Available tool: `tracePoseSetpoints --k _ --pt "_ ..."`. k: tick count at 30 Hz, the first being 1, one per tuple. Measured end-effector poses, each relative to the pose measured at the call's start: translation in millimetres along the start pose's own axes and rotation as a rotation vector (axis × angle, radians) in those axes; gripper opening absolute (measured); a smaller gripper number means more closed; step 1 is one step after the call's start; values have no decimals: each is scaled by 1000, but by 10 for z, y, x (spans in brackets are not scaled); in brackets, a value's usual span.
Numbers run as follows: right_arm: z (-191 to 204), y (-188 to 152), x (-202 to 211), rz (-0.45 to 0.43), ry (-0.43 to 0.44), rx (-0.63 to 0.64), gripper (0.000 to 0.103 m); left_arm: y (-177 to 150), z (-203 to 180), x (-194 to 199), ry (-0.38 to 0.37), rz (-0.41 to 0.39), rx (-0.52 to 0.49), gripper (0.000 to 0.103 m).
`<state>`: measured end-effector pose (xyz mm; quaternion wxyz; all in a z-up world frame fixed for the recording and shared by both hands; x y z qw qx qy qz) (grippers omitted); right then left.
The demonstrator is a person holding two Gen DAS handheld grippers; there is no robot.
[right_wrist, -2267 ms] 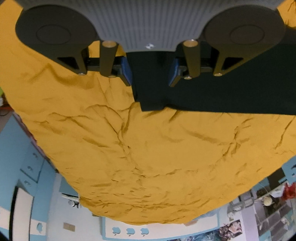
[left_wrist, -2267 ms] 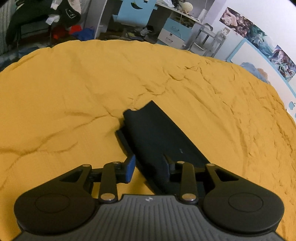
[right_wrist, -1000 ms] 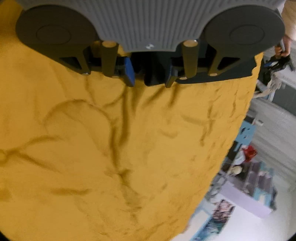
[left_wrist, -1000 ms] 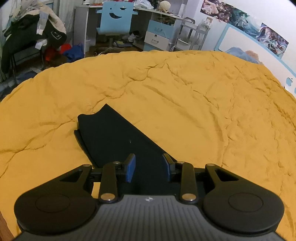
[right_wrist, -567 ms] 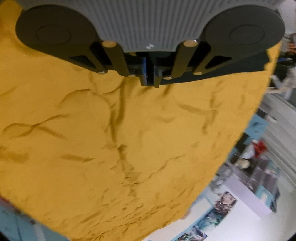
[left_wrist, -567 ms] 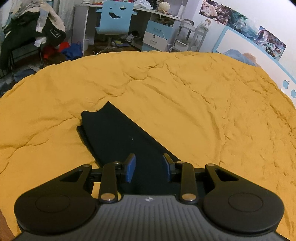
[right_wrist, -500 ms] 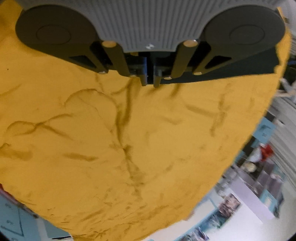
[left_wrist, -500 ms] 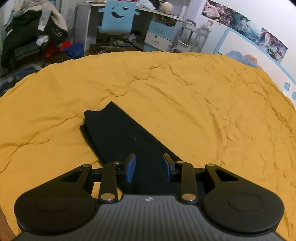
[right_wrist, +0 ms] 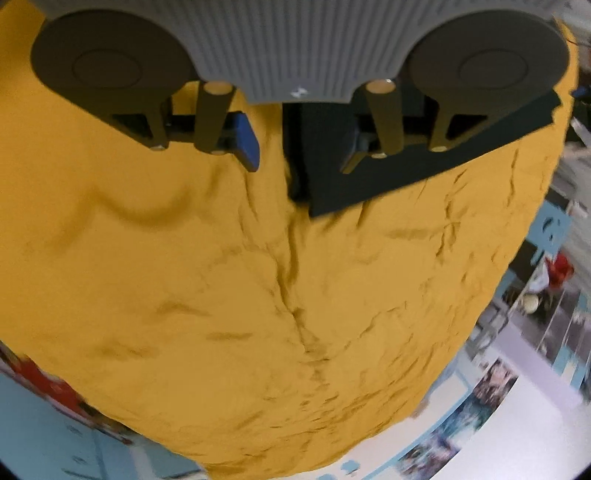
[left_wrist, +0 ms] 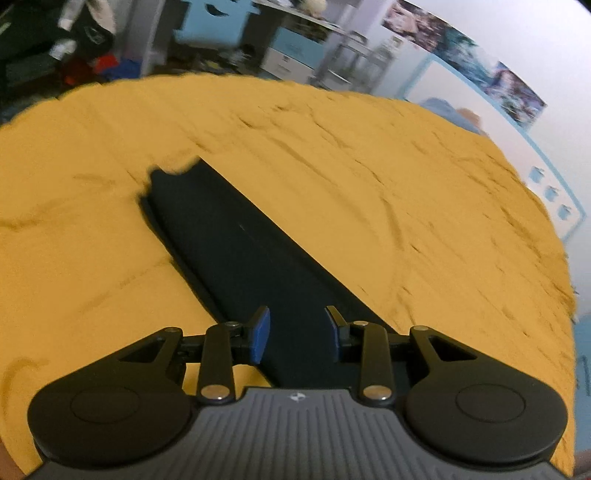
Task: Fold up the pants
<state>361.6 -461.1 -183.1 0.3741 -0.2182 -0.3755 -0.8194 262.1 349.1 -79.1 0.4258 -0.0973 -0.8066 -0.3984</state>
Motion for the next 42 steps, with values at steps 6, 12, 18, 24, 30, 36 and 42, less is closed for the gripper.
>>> tracePoseSetpoints --k 6,12,18,24,30,36,42 --pt "-246 -601 178 -26 99 -348 50 -454 -382 49 -105 49 -66 38" --pt "-140 -599 141 -92 99 -373 7 -750 -602 35 -124 78 -104 38" --pt "-189 -576 123 -63 -36 -283 0 -753 -444 55 -135 84 -58 38" --pt "-183 -630 212 -78 -51 -260 12 -653 34 49 -129 60 72 46" --pt "217 -483 526 -141 -121 -38 23 -227 649 -83 -105 -56 271 53" --pt "858 -557 202 -94 -36 105 26 133 1203 -531 -56 -102 469 53" --pt "1093 -622 -222 -33 -81 128 26 357 1363 -937 -54 -122 496 51"
Point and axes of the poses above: each gripper's, at about its wrist camera, not at the fingertips, and x roughly against the way its jaws point, z to its left, y to its top, the point moved 8 cm from there along -x, roughly the way its jaws point, and after that the axes turned 6 degrees about y, right-handed, at the moved point
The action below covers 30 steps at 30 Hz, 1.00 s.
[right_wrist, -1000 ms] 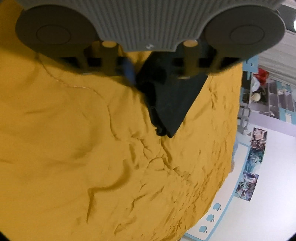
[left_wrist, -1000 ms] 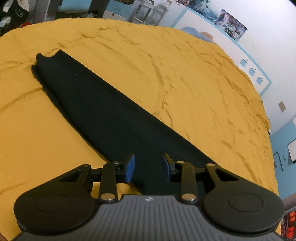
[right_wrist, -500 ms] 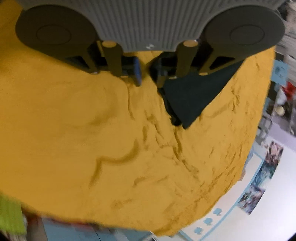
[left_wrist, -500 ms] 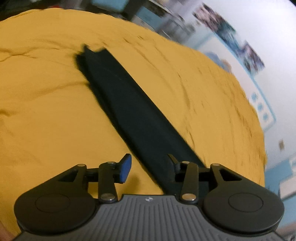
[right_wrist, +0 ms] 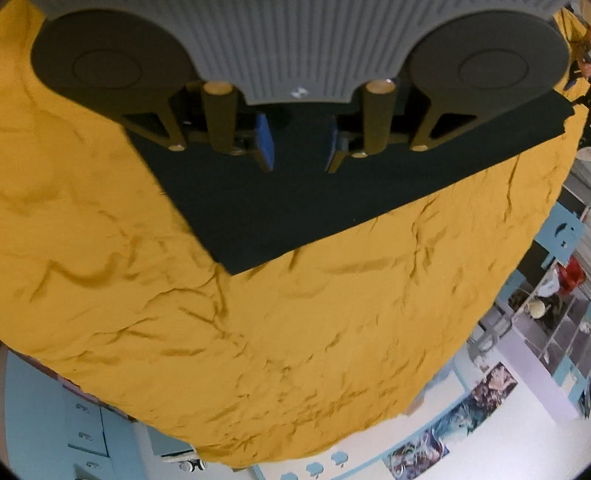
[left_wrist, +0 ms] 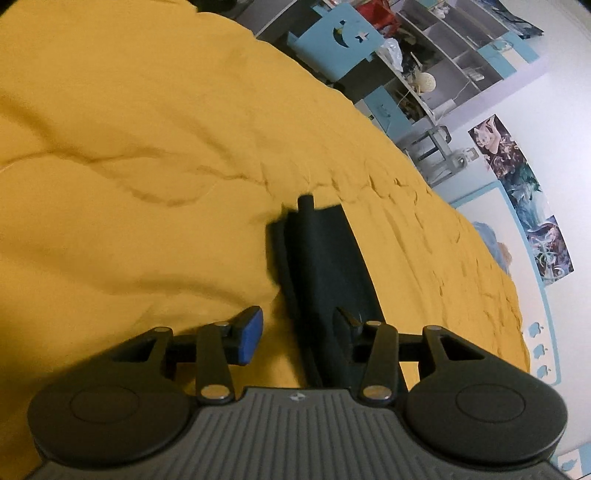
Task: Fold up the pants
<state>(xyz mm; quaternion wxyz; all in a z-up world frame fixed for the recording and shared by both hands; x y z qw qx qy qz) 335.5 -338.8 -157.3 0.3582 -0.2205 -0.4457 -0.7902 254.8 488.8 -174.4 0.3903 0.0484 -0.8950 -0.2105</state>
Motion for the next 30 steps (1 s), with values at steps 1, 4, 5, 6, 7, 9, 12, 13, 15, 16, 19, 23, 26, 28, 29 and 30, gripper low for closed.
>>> tracePoseSetpoints --k 1,4,5,6,7,9,12,13,15,16,19,23,26,28,29,30 --pt "18 -12 -40 7 -8 7 26 26 -6 -55 2 -6 -5 49" --pt "69 9 -166 20 -26 27 26 97 -16 -188 4 -29 12 36" --pt "83 11 -179 18 -30 31 26 120 -9 -209 10 -34 17 30" --pt "93 10 -180 17 -34 33 26 136 -2 -209 15 -40 16 21" --pt "92 11 -171 15 -38 33 26 156 -3 -205 12 -47 13 10" --pt "93 27 -173 11 -38 37 26 188 -70 -132 -8 -80 0 5" --pt "95 18 -166 7 -27 37 26 179 -330 106 -62 -137 -91 4" --pt "91 13 -162 5 -20 34 26 161 -455 202 -82 -152 -132 4" --pt "87 -5 -154 5 -5 30 26 72 -788 445 -110 -188 -246 4" --pt "87 -18 -149 5 3 31 26 4 -961 564 -125 -207 -305 4" --pt "103 -63 -128 7 35 44 26 -297 -1529 921 -157 -265 -492 4" --pt "112 -125 -84 24 62 61 27 -862 -2328 1255 -182 -324 -719 4" --pt "109 -168 -31 32 91 68 27 -1464 -2902 1455 -197 -364 -904 4" --pt "98 -191 4 31 108 70 27 -1989 -3222 1561 -224 -393 -1042 4" --pt "84 -202 23 30 113 65 27 -2237 -3343 1587 -231 -408 -1103 4" --pt "69 -210 38 29 120 60 27 -2518 -3435 1619 -244 -417 -1165 4"
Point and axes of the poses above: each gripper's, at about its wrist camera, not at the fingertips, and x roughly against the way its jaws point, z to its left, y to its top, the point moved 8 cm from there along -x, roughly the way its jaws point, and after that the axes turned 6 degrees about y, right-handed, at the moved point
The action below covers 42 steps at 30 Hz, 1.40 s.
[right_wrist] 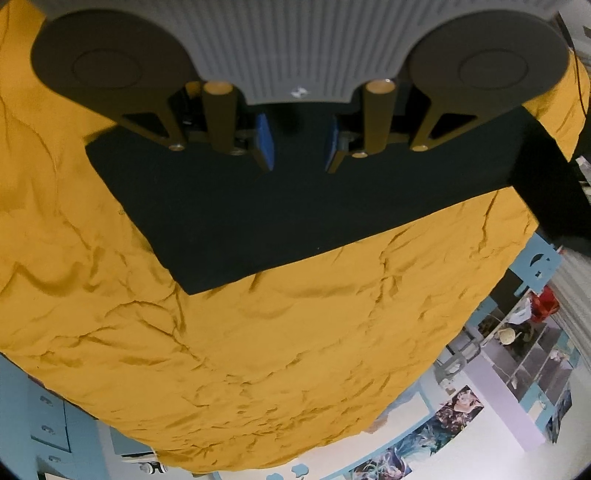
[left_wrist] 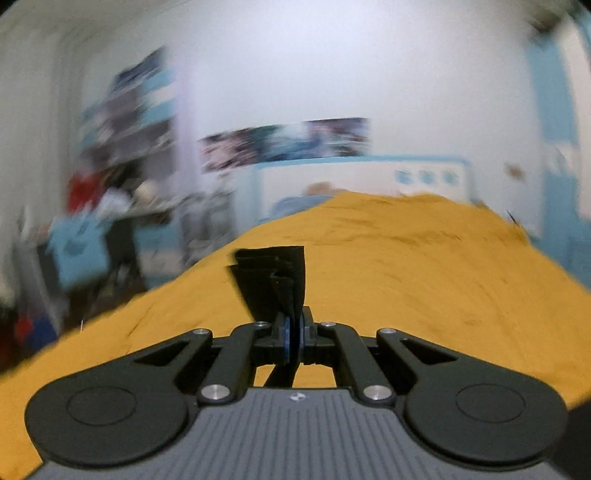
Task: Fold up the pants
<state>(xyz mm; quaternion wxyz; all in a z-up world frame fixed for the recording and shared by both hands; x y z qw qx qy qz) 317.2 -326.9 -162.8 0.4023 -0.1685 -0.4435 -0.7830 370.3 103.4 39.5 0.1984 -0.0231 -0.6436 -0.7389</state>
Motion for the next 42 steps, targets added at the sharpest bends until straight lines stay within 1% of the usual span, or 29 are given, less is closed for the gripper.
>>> tracePoseSetpoints --k 2,3,5,6,8,9,11,12,13,16,19,20,23,24,25,27,29,30,33,34,36,38,41,42 --pt "-25 -22 32 -4 19 -17 27 -103 -545 71 -47 -13 -104 4" --pt "-37 -40 42 -3 26 -23 27 -208 -816 125 -75 -8 -154 4" --pt "-53 -80 56 -1 38 -32 27 -493 -1322 224 -127 11 -252 4" --pt "-54 -101 63 -2 44 -35 28 -702 -1590 258 -159 37 -307 4" --pt "-52 -144 60 5 57 -45 28 -1122 -1968 347 -215 95 -408 4" --pt "-43 -168 53 12 63 -48 28 -1395 -2144 395 -255 145 -460 4" --pt "-6 -212 43 24 74 -43 28 -1779 -2291 444 -312 221 -523 5" --pt "10 -229 33 30 78 -40 28 -1933 -2341 472 -320 250 -549 6" --pt "29 -247 24 34 83 -38 28 -2018 -2327 461 -332 283 -551 11" --pt "101 -301 -36 51 103 -34 29 -2094 -2302 452 -418 384 -473 21" --pt "191 -344 -113 72 120 -26 29 -2079 -2282 450 -520 485 -410 21" --pt "236 -359 -136 81 130 -22 29 -2083 -2263 437 -551 526 -380 21" --pt "389 -395 -196 110 173 -11 31 -2025 -2185 428 -631 612 -264 21" --pt "446 -404 -218 119 189 -11 34 -1993 -2154 424 -651 632 -228 21" --pt "503 -410 -249 129 208 -16 37 -1946 -2092 430 -656 624 -195 21" --pt "605 -407 -330 150 250 -39 37 -1836 -1957 445 -648 597 -140 21" --pt "707 -404 -460 178 294 -78 38 -1710 -1784 405 -631 569 -62 22" --pt "759 -392 -542 188 315 -100 38 -1649 -1703 356 -603 555 -35 24" --pt "904 -316 -782 204 351 -137 38 -1572 -1487 149 -478 517 -4 24" --pt "949 -288 -889 214 359 -152 38 -1583 -1425 78 -451 518 10 24" --pt "999 -240 -1074 227 371 -195 38 -1609 -1345 -71 -420 532 57 24" --pt "1012 -192 -1269 236 367 -230 38 -1672 -1287 -159 -408 547 104 24" --pt "958 -163 -1531 256 338 -257 38 -1759 -1244 -259 -398 561 126 24" --pt "925 -162 -1613 264 333 -273 36 -1754 -1126 -217 -393 564 134 24"
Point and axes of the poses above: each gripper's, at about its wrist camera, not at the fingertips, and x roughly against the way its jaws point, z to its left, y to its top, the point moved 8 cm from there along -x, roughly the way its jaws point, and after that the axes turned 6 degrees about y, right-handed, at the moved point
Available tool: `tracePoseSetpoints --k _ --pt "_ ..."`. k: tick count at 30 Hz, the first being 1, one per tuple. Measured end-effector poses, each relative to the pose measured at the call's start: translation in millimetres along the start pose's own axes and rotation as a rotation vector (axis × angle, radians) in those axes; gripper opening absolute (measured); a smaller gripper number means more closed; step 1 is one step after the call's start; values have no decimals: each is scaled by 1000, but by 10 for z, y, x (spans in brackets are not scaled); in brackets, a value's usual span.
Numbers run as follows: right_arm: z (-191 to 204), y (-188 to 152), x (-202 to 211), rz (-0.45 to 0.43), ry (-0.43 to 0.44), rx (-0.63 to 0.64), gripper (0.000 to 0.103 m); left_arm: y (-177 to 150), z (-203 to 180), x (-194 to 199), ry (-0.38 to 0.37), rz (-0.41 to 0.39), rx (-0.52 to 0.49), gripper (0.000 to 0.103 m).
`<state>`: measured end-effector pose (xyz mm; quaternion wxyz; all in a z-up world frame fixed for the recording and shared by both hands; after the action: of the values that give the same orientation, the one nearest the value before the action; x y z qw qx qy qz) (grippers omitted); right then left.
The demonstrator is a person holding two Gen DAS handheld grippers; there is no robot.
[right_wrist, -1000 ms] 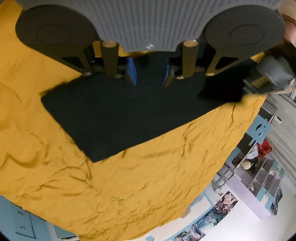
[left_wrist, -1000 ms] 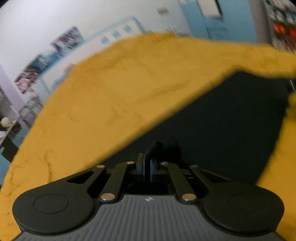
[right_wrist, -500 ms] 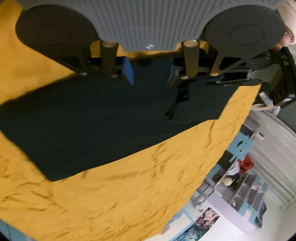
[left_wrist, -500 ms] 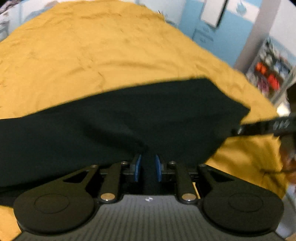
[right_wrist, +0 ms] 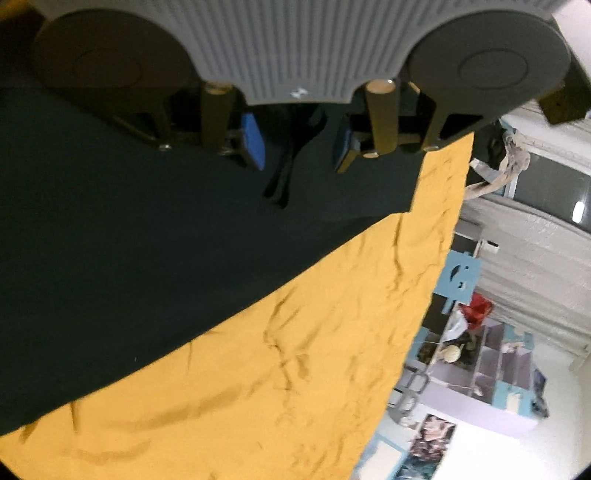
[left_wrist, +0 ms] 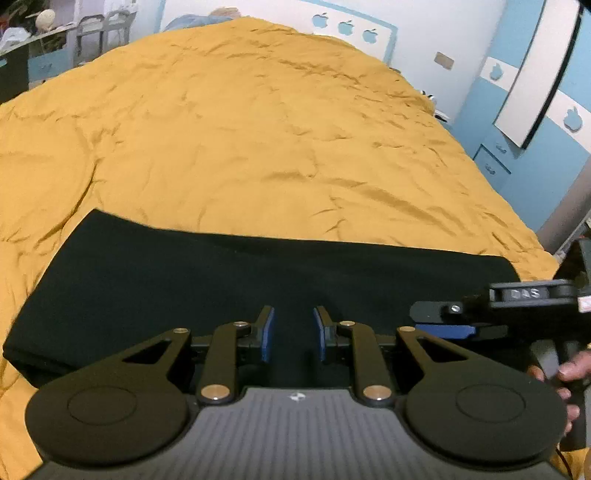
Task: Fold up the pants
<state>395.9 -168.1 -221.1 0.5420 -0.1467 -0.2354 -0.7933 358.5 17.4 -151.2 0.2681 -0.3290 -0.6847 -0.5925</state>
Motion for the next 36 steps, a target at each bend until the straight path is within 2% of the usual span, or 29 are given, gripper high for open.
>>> tracePoseSetpoints --k 2,3,4,6,9,11,14,16,20,21,24,29,36 --pt "-51 53 -130 2 29 -35 31 -7 64 -55 -2 6 23 24" --pt "-70 73 -177 2 37 -50 22 -3 96 -70 -5 7 35 24" --pt "-74 97 -211 3 32 -57 0 -7 90 -82 -6 7 43 24" --pt "43 170 -181 -18 14 13 0 -4 134 -70 -7 5 46 24" --pt "388 337 -81 -67 -45 222 0 1 140 -90 -8 5 35 24" --pt "454 418 -127 -58 -80 277 0 1 127 -140 -10 15 39 24" --pt "362 507 -153 -49 -180 299 4 -14 98 -153 -20 17 38 24" --pt "350 497 -72 -62 -151 271 4 -22 98 -140 -20 10 33 24" --pt "365 325 -39 -29 -42 176 4 -23 67 -135 -41 12 35 24" --pt "363 281 -59 -20 -22 152 7 -24 50 -130 -40 8 32 24" --pt "287 163 -115 -1 10 85 35 -31 31 -117 -38 9 30 24" --pt "135 71 -252 28 12 3 35 -43 6 -97 -34 12 36 24" --pt "68 33 -283 49 23 -31 34 -58 -16 -91 -38 12 35 24"
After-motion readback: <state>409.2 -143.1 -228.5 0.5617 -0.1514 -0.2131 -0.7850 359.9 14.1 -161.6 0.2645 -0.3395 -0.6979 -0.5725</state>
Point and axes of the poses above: each gripper's, at about its wrist camera, not at the fingertips, and x roughly against the way its jaws point, z to its left, y to its top, the point moved 8 cm from there along -x, roughly the way its jaws point, and after that the axes turned 6 degrees about y, right-handed, at the moved point
